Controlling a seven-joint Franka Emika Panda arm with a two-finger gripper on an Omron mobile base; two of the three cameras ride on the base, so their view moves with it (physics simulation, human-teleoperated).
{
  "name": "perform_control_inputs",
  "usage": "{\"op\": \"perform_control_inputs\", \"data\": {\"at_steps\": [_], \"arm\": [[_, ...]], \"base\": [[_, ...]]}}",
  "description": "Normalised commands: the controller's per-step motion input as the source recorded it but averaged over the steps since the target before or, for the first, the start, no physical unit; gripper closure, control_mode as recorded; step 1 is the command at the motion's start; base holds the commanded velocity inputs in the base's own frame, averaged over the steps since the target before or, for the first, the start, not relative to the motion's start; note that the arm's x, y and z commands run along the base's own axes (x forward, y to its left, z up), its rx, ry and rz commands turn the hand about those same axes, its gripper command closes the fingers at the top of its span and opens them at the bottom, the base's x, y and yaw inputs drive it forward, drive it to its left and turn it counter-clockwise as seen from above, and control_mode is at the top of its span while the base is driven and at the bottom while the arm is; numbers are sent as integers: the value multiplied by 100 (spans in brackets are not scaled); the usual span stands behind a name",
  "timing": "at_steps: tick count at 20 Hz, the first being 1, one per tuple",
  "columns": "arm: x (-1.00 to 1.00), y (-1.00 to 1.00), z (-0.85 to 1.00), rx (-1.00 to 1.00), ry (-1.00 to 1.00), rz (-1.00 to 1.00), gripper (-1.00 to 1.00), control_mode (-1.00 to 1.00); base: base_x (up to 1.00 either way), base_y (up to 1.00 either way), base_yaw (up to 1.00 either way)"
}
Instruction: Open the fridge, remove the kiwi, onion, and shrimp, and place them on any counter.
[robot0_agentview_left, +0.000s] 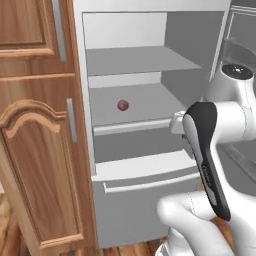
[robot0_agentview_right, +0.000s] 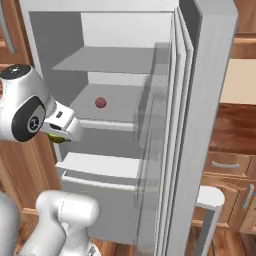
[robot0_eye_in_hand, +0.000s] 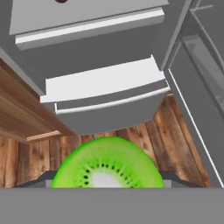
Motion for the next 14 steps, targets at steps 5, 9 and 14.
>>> {"op": "perform_control_inputs", "data": {"at_steps": [5,9,14], "arm": [[0,0,0,0,0,0,100,100],[0,0,0,0,0,0,100,100],[0,0,0,0,0,0,100,100]], "base": [[-63,44,-48],[-67,62,-58],[-76,44,-60]]}}
